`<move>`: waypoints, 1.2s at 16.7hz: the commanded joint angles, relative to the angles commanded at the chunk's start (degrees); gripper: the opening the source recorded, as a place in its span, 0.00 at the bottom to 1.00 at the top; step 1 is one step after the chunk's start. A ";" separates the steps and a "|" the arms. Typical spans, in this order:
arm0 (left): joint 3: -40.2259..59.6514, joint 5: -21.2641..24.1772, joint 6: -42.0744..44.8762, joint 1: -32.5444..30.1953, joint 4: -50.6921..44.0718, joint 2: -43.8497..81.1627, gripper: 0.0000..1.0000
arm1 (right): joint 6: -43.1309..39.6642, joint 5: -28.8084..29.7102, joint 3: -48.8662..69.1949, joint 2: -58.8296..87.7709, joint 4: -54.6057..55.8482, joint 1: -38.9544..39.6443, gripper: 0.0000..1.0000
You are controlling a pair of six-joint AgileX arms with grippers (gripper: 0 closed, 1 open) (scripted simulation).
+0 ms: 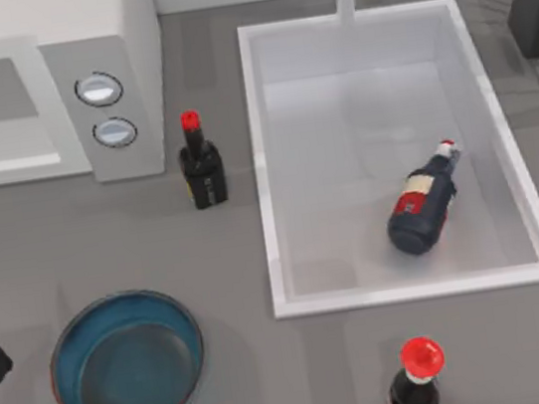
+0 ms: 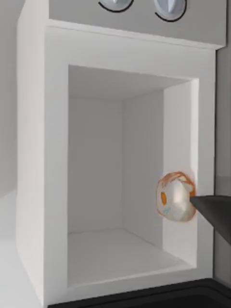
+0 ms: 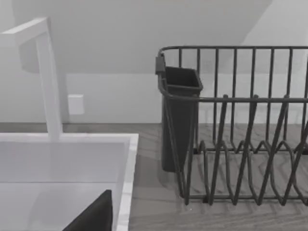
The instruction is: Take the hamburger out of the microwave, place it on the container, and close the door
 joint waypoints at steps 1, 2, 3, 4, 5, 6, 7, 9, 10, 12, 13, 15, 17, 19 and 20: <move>0.00 0.00 0.00 0.00 0.00 0.00 1.00 | 0.00 0.00 0.00 0.00 0.00 0.00 1.00; 0.00 0.00 0.00 0.00 0.00 0.00 1.00 | 0.00 0.00 0.00 0.00 0.00 0.00 1.00; 0.00 0.00 0.00 0.00 0.00 0.00 1.00 | 0.00 0.00 0.00 0.00 0.00 0.00 1.00; 0.00 0.00 0.00 0.00 0.00 0.00 1.00 | 0.00 0.00 0.00 0.00 0.00 0.00 1.00; 0.00 0.00 0.00 0.00 0.00 0.00 1.00 | 0.00 0.00 0.00 0.00 0.00 0.00 1.00; 0.00 0.00 0.00 0.00 0.00 0.00 1.00 | 0.00 0.00 0.00 0.00 0.00 0.00 1.00; 0.00 0.00 0.00 0.00 0.00 0.00 1.00 | 0.00 0.00 0.00 0.00 0.00 0.00 1.00; 0.00 0.00 0.00 0.00 0.00 0.00 1.00 | 0.00 0.00 0.00 0.00 0.00 0.00 1.00; 0.00 0.00 0.00 0.00 0.00 0.00 1.00 | 0.00 0.00 0.00 0.00 0.00 0.00 1.00; 0.26 0.07 0.03 0.06 0.33 0.56 1.00 | 0.00 0.00 0.00 0.00 0.00 0.00 1.00; 0.80 0.22 0.09 0.20 0.99 1.72 1.00 | 0.00 0.00 0.00 0.00 0.00 0.00 1.00; 2.67 0.74 0.29 0.66 3.29 5.84 1.00 | 0.00 0.00 0.00 0.00 0.00 0.00 1.00; 5.45 1.50 0.59 1.34 6.72 12.35 1.00 | 0.00 0.00 0.00 0.00 0.00 0.00 1.00; 9.02 2.49 0.97 2.21 11.13 21.13 1.00 | 0.00 0.00 0.00 0.00 0.00 0.00 1.00; 11.04 3.05 1.19 2.71 13.63 26.24 1.00 | 0.00 0.00 0.00 0.00 0.00 0.00 1.00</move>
